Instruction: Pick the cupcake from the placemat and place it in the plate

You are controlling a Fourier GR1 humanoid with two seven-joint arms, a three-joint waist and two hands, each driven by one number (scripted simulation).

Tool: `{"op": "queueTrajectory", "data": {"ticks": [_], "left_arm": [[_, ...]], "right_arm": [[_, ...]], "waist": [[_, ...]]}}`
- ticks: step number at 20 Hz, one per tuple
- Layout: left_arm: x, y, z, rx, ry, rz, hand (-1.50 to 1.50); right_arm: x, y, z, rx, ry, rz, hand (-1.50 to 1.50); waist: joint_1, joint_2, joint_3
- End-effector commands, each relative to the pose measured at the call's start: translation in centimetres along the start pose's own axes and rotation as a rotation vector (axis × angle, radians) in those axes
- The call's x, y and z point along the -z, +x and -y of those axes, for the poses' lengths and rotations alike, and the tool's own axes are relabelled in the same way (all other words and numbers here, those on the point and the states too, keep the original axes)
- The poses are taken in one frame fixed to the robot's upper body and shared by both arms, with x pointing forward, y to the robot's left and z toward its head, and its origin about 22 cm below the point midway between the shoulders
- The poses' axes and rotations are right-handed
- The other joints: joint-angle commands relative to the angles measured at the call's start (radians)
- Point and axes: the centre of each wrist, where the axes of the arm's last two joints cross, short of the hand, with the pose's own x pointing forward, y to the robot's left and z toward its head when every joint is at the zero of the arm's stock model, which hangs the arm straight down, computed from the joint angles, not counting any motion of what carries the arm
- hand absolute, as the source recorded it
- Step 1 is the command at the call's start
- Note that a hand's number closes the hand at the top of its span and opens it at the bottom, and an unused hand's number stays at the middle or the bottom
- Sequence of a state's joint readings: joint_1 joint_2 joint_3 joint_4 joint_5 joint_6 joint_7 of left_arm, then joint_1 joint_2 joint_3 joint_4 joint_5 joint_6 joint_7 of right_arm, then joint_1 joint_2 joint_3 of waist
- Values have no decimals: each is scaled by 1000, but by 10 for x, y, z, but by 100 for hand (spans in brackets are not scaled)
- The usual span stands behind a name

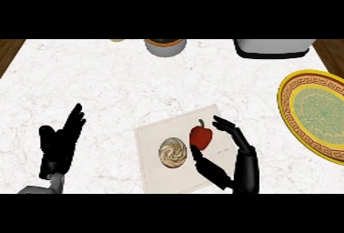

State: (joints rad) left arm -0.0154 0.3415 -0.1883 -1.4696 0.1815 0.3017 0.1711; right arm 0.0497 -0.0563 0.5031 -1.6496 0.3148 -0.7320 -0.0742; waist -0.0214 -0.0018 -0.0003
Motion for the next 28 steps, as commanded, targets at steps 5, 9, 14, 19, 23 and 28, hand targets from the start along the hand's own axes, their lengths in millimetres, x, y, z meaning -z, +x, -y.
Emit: {"op": "queueTrajectory", "data": {"ticks": [5,9,14,19,23,28], "left_arm": [[3,6,22,2,-6,-3,0],[0,-1,22,15,-6,-14,0],[14,10,17,29,-8,-13,0],[6,-7,24,12,-12,4,0],[8,-5,38,12,-33,1,0],[17,3,33,13,-16,4,0]], "right_arm": [[-45,-19,-20,-353,180,-33,-150],[-24,-12,-15,-556,225,-99,-150],[-3,43,-32,-688,344,-202,-150],[-1,84,-40,-712,531,-362,-150],[23,91,-62,-745,576,-433,-150],[25,70,-70,-753,598,-488,-150]], "waist": [[13,-1,-4],[15,-3,-4],[11,-1,-3],[21,1,-2],[30,4,0],[25,3,0]]}}
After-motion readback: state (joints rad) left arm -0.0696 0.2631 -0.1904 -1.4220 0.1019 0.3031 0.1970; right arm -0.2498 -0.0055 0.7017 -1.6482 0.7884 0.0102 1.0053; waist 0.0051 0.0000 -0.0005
